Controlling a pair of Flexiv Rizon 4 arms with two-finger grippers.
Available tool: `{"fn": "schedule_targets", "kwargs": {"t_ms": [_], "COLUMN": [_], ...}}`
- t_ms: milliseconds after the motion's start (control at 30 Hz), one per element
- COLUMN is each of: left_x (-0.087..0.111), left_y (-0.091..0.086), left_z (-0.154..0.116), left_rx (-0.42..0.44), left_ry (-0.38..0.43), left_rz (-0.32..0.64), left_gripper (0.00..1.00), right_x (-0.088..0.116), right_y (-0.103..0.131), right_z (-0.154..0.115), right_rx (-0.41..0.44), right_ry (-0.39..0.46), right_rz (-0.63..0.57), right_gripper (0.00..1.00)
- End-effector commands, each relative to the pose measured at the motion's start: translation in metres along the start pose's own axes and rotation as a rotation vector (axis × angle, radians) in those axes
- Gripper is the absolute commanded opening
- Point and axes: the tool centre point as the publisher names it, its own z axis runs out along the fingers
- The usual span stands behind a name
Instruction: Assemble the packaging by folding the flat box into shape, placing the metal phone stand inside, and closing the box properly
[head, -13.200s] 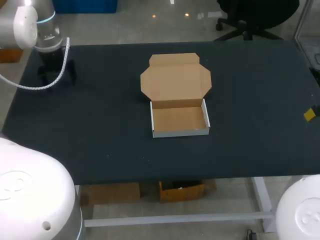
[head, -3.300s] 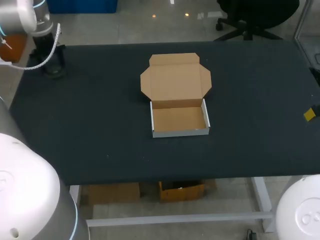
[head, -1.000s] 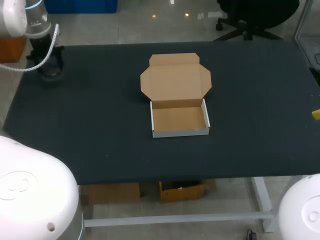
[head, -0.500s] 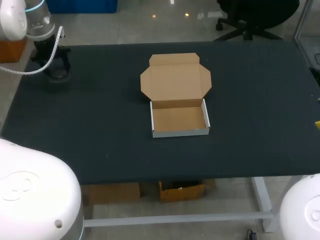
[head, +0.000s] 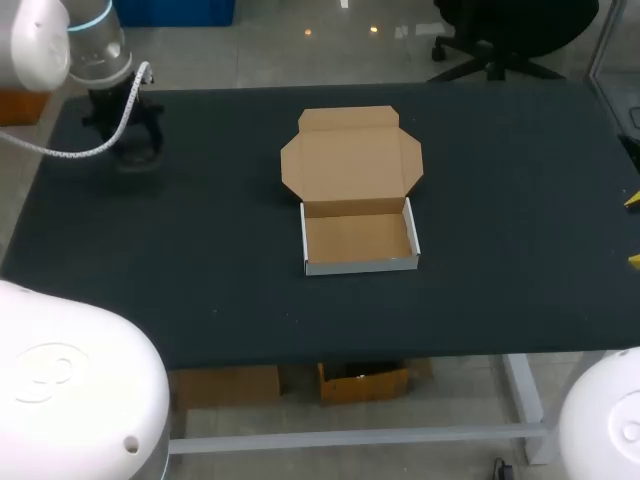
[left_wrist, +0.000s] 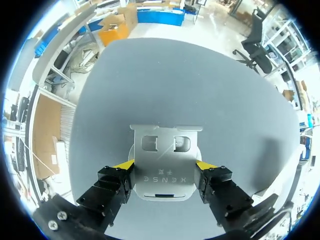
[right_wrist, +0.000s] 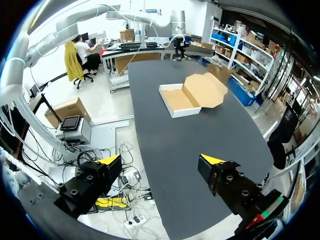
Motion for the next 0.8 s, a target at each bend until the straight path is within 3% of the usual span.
{"fn": "schedule_targets", "kwargs": {"t_ms": [33,200,800], "left_x": [0.007,0.014,0.016], "left_y": [0.011,0.020,0.024], "left_z": [-0.004,-0.005,-0.005], "left_rx": [0.016,0.017,0.011], "left_ry": [-0.007,-0.008,-0.010], "left_rz": [0.015,0.035,0.042], "left_gripper": [0.00,0.00,0.00], "right_x": [0.005,0.004,0.004], "right_y": [-0.004,-0.009,-0.009], "right_z": [0.000,0.003,0.003], "right_rx": [0.000,0.054,0.054], "right_ry": [-0.012,-0.006,-0.006], "right_rz": [-0.002,0.046,0.046], "right_gripper": [1.00,1.00,1.00]}}
